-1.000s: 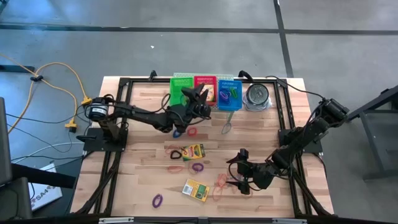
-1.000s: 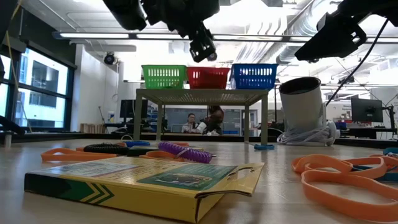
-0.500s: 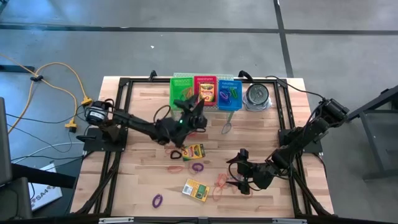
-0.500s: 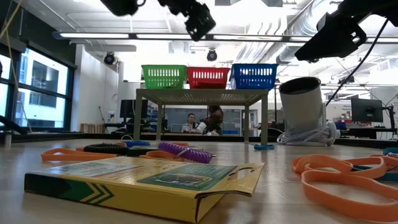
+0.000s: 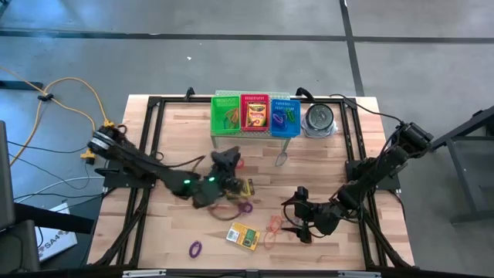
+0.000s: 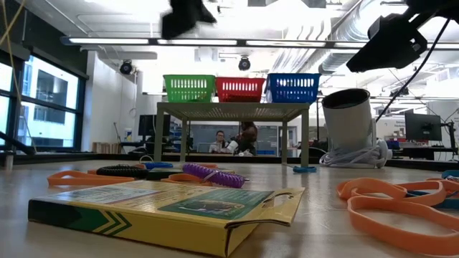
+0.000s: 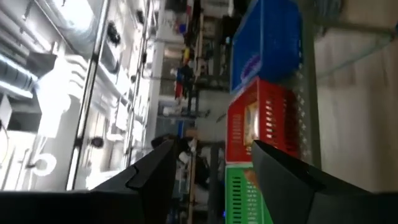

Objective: Pick & Place Office Desk Supplies
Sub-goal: Put the orange rubber band into the green bin on the shelf

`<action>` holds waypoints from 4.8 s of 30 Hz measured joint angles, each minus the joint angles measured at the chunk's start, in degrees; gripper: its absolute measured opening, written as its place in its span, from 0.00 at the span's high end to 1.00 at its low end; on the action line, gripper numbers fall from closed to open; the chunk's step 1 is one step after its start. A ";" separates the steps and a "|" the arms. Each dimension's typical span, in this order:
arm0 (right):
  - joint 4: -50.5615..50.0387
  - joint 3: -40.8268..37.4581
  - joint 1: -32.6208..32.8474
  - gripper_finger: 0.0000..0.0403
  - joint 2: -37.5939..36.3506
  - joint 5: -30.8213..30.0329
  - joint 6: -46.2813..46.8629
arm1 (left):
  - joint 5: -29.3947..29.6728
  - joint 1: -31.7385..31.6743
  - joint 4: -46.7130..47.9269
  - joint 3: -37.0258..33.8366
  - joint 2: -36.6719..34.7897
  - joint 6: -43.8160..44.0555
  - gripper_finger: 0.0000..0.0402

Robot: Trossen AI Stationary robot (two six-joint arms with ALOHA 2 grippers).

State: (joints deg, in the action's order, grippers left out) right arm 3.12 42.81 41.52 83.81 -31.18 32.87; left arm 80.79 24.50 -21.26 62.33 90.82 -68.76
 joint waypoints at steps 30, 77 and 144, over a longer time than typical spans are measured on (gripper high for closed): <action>0.87 0.00 -1.46 0.02 0.00 -3.43 -2.48 | -64.48 -7.31 61.05 -26.18 -38.59 100.21 0.50; 1.74 -0.02 -1.55 0.02 0.00 -3.65 -2.73 | -67.20 -13.76 29.86 -30.29 -11.33 96.66 0.50; 1.61 -0.02 -1.56 0.02 0.04 -4.88 -2.63 | -39.65 -35.08 60.40 18.88 -8.10 83.23 1.00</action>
State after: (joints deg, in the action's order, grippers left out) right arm 4.73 42.78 39.95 83.85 -36.07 30.24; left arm 41.13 -10.58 39.14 81.21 82.72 14.46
